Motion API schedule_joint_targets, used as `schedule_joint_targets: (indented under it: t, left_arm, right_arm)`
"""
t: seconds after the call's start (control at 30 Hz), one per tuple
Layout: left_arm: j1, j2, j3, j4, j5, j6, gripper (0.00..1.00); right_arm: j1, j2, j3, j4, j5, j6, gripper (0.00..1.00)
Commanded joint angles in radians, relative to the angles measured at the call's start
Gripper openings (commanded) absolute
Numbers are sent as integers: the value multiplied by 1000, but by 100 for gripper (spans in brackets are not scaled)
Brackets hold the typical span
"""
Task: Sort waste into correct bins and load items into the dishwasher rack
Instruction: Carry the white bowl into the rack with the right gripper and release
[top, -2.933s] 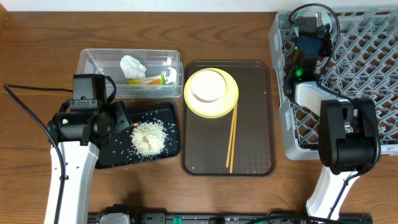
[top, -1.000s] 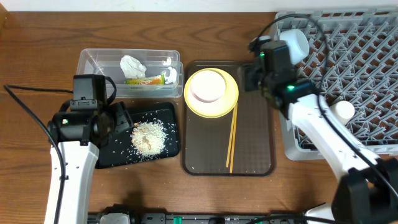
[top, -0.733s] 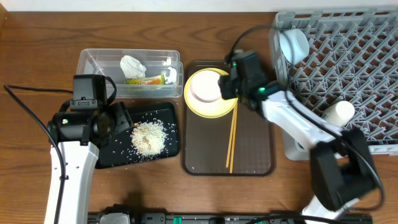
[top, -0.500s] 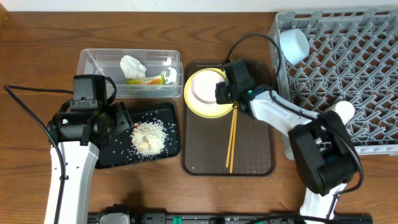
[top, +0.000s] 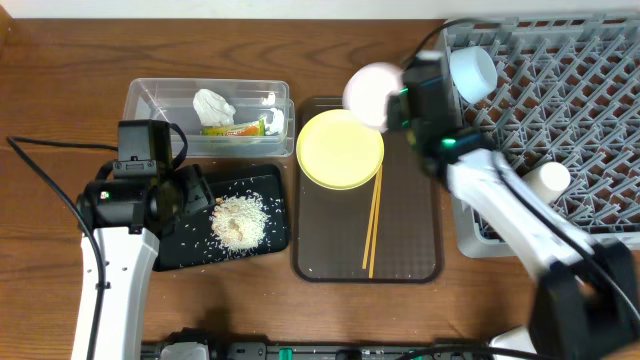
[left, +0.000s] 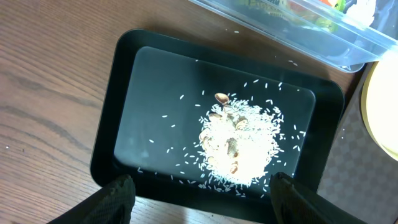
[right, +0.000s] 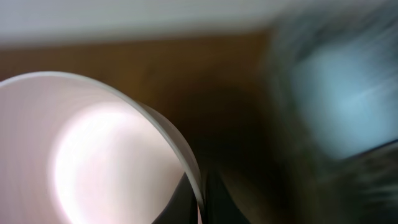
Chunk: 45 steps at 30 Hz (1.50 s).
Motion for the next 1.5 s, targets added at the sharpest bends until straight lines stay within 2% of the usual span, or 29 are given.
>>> schedule_joint_targets:
  t: [0.0,0.17,0.3,0.53,0.9,1.07,1.23,1.47]
  left_arm:
    - [5,-3,5,-3,-8,-2,72]
    - [5,-3,5,-2,-8,-2,72]
    - [5,-3,5,-2,-8,-2,72]
    - [5,-3,5,-2,-8,-2,72]
    - [5,-3,5,-3,-8,-2,72]
    - [5,-3,5,-3,-8,-2,72]
    - [5,-3,5,-3,-8,-2,72]
    - [5,-3,5,-3,-8,-2,72]
  right_arm:
    - [-83,-93,6,26,253,-251,1]
    - [-232,-110,6,178,428,-638,1]
    - [-348,-80,6,341,459,-893,1]
    - [-480,45,6,667,491,-1107,1]
    - [-502,314,6,993,427,-1131,1]
    - [-502,398,7,1040,301,-1150,1]
    - [-498,454,8,1117,273,-1149,1]
    - [-488,496,36,1116,253,-1149,1]
